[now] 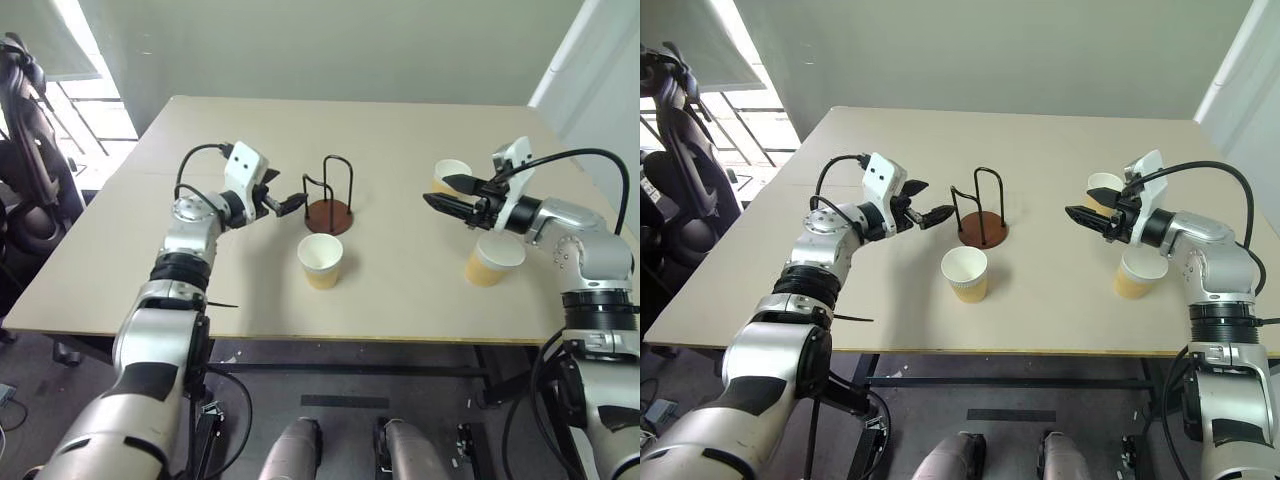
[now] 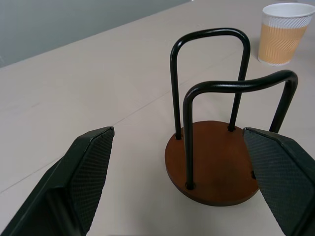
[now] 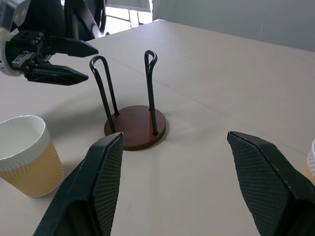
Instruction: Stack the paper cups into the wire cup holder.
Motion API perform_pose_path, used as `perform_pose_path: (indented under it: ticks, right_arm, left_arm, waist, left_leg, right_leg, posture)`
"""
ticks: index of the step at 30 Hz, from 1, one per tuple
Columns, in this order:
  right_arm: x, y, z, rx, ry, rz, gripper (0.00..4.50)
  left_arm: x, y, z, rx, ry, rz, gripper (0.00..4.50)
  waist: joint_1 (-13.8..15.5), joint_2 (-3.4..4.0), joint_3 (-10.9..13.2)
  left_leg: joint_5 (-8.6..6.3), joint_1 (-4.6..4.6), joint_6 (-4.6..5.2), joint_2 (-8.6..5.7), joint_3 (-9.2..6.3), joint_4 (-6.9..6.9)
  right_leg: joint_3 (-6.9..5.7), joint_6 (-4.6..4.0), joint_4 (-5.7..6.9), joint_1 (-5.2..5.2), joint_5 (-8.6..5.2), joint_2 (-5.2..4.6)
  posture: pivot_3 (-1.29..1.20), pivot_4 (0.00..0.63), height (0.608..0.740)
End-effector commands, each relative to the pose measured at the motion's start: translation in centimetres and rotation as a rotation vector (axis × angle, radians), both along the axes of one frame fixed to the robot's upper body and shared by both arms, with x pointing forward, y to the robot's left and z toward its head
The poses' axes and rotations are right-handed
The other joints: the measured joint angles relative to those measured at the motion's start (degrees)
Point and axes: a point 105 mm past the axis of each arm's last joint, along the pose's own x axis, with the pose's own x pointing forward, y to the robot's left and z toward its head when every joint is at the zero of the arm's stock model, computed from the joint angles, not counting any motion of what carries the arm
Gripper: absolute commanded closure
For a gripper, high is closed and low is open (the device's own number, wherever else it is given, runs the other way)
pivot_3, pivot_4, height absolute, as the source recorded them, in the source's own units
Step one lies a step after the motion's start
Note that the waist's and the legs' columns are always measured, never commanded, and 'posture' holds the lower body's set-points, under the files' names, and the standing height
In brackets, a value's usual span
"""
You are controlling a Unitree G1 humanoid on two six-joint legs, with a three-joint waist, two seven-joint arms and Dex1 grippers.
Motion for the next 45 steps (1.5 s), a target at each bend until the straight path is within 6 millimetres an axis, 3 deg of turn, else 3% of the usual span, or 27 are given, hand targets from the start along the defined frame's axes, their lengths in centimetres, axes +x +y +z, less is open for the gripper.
perform_pose_path:
  ticks: [1,15,18,28,29,38,45]
  right_arm:
    - [-0.4,0.1,1.9,0.016,-0.07,0.007,1.14]
    - [-0.5,0.1,1.9,0.018,-0.075,0.002,1.14]
    - [-0.5,0.1,2.0,0.019,-0.076,-0.001,1.09]
    - [-0.6,0.3,2.1,0.034,-0.08,-0.004,1.09]
    - [-0.6,0.3,2.1,0.034,-0.08,-0.004,1.09]
    - [-0.6,0.2,2.1,0.039,-0.08,-0.008,1.09]
    - [-0.6,0.2,2.2,0.041,-0.082,-0.007,1.09]
  left_arm:
    - [0.4,-0.7,1.8,-0.017,-0.06,0.0,0.0]
    - [1.4,-3.5,1.5,-0.041,-0.056,0.034,0.0]
    - [1.5,-3.9,1.5,-0.04,-0.057,0.031,0.63]
    - [1.5,-3.8,1.1,-0.033,-0.043,0.032,4.36]
    - [1.5,-3.8,1.0,-0.033,-0.042,0.031,4.47]
    - [1.5,-3.9,1.7,-0.067,-0.057,0.023,4.47]
    - [1.0,-6.6,3.7,-0.123,-0.086,-0.092,4.47]
  waist:
    - [0.0,0.0,0.0]
    - [0.19,0.0,0.0]
    - [0.17,0.0,0.0]
    - [0.19,0.0,0.0]
    - [0.19,0.0,0.0]
    - [0.18,0.0,0.0]
    - [0.43,-0.01,0.0]
  left_leg:
    - [0.0,0.0,0.0,0.0,0.0,0.0]
    - [0.05,-0.12,0.08,-0.05,0.05,0.04]
    - [0.05,-0.11,0.08,-0.05,0.08,0.04]
    - [0.08,-0.12,0.14,-0.07,0.12,0.07]
    - [0.08,-0.12,0.14,-0.07,0.13,0.07]
    - [0.1,-0.11,0.16,-0.09,0.17,0.1]
    - [0.1,-0.19,0.19,-0.13,0.15,0.17]
  right_leg:
    - [0.0,0.03,-0.01,0.0,0.01,0.0]
    - [0.01,0.29,-0.19,0.0,0.17,-0.03]
    - [0.03,0.34,-0.19,0.0,0.2,-0.02]
    - [0.08,0.38,-0.21,0.0,0.23,-0.02]
    - [0.09,0.39,-0.21,0.0,0.23,-0.02]
    - [0.17,0.43,-0.2,0.0,0.26,-0.02]
    - [0.17,0.45,-0.22,0.0,0.26,-0.02]
  posture:
    - [0.0,0.15,0.74]
    - [0.0,0.15,0.74]
    - [0.0,0.15,0.74]
    - [0.0,0.15,0.74]
    - [0.0,0.15,0.74]
    - [0.0,0.15,0.74]
    - [0.0,0.15,0.74]
